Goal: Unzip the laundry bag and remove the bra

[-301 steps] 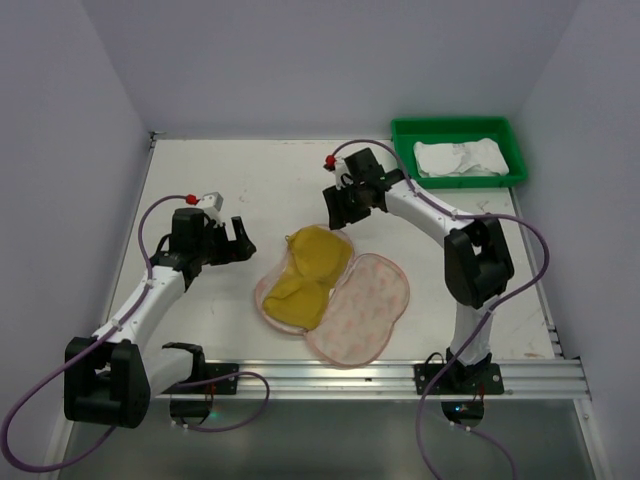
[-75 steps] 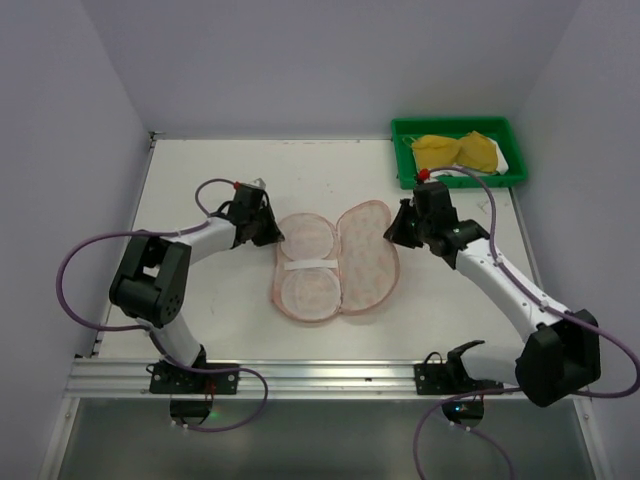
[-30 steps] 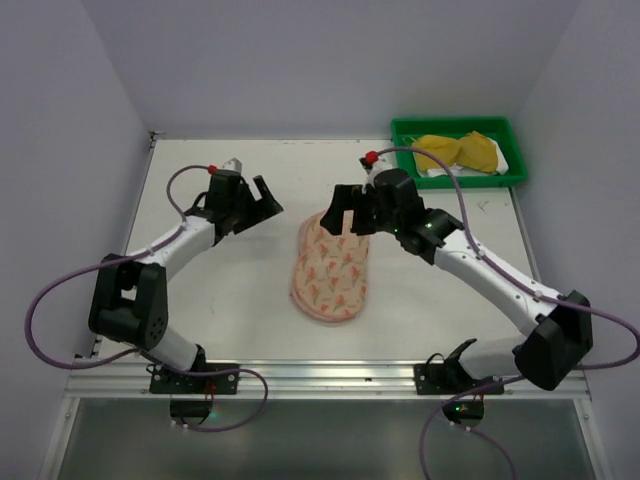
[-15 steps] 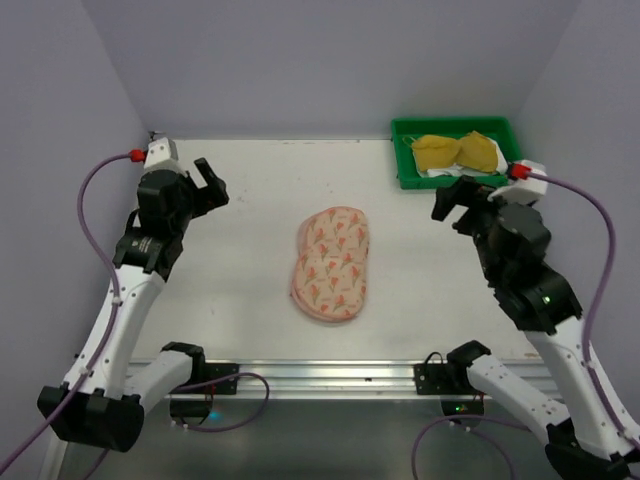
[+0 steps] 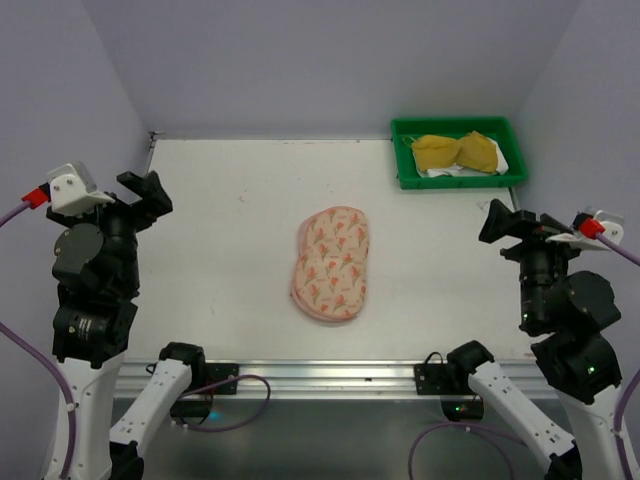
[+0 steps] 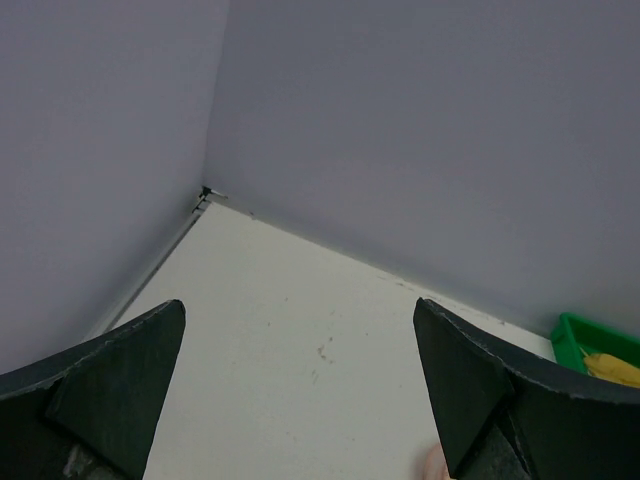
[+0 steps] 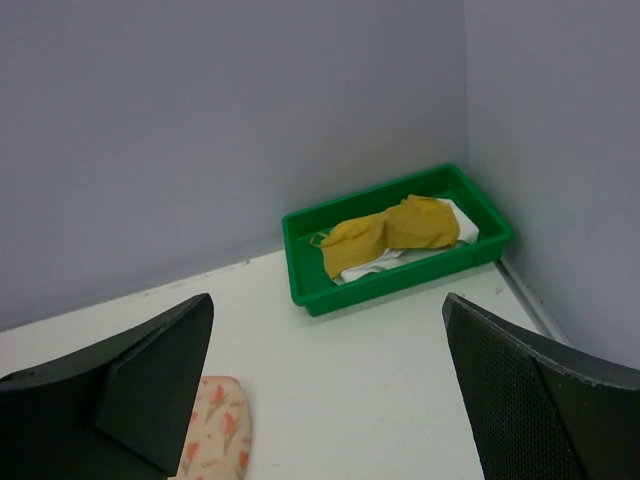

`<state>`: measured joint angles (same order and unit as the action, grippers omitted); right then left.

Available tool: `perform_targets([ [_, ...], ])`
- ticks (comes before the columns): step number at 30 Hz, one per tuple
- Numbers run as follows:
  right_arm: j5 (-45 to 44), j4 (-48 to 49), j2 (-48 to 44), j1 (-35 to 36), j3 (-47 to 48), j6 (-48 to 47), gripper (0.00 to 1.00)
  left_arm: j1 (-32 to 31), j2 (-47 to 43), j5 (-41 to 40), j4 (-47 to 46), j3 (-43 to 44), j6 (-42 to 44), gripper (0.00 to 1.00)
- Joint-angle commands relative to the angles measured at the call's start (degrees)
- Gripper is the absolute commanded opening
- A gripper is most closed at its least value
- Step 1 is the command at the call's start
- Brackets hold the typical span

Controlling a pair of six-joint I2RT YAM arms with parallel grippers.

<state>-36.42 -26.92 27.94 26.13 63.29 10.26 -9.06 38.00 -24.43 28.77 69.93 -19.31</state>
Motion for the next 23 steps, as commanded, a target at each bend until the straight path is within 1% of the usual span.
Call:
perform_targets([
  [1, -1.89, 4.32, -2.36, -0.03, -0.79, -3.05, 0.99, 0.27, 0.5, -4.58, 1.55, -0.14, 1.56, 1.0],
  [7, -1.28, 5.12, -3.69, -0.03, -1.06, -3.76, 0.99, 0.27, 1.2, -2.3, 1.02, -1.29, 0.15, 1.0],
  [23, -1.02, 6.09, -3.6, -0.03, -2.38, -3.85, 0.99, 0.27, 2.34, -0.63, -3.63, -4.98, 0.5, 1.0],
])
